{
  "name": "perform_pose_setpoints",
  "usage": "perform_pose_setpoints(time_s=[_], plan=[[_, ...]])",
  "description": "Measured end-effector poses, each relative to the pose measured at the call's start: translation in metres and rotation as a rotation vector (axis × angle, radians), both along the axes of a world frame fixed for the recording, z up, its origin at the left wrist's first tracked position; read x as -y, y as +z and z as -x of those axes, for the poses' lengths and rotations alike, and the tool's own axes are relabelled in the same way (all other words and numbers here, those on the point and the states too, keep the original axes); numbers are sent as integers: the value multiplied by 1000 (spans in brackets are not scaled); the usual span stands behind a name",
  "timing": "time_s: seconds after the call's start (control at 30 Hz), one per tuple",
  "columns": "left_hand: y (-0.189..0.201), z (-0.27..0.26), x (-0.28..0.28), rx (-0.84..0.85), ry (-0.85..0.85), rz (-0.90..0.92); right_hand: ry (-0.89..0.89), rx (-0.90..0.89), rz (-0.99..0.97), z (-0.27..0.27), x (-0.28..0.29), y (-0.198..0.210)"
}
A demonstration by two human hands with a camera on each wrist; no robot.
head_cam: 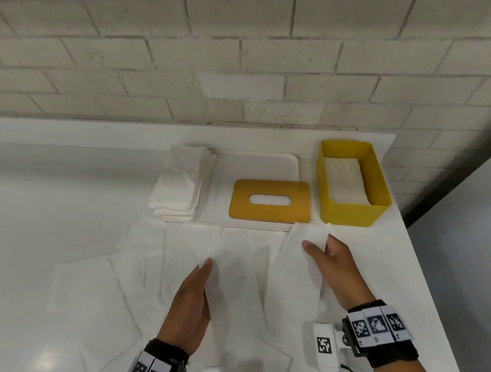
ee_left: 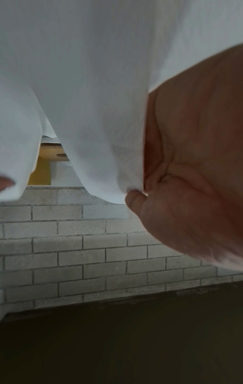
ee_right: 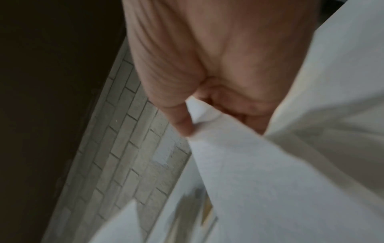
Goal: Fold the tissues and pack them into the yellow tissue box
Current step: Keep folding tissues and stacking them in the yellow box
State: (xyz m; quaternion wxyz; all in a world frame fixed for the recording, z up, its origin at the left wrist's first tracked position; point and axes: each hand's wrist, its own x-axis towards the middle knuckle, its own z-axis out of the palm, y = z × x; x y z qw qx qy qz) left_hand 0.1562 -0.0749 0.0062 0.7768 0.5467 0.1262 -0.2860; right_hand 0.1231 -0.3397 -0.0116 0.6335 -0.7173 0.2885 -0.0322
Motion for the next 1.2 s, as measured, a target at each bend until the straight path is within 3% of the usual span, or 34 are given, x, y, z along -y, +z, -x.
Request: perform_pose_setpoints(time_s=[0.1,0.2,0.37,0.63,0.77,1.0,1.13,1.2], plan=[[0,-4,2,26,7,-26,18,165,-382,12,-9,41],[0,-8,6,46,2,-58,88,281,-541,22,-15,77],[0,-7,21,79,-80,-70,204,295,-441,21,-25,85],[-2,5,40,75,-137,-59,21,186,62,16,-46,55],[-4,5,40,137,-176,-130,4,240,-151,15,-51,61],[-14,0,31,173,-93,-159,-155,263,-389,9,-41,60],[-8,-2,25,189,-72,-165,-206,336,-358,12,-36,65],[5,-3,22,220,-65,-182,-179,432,-247,18,-34,75]])
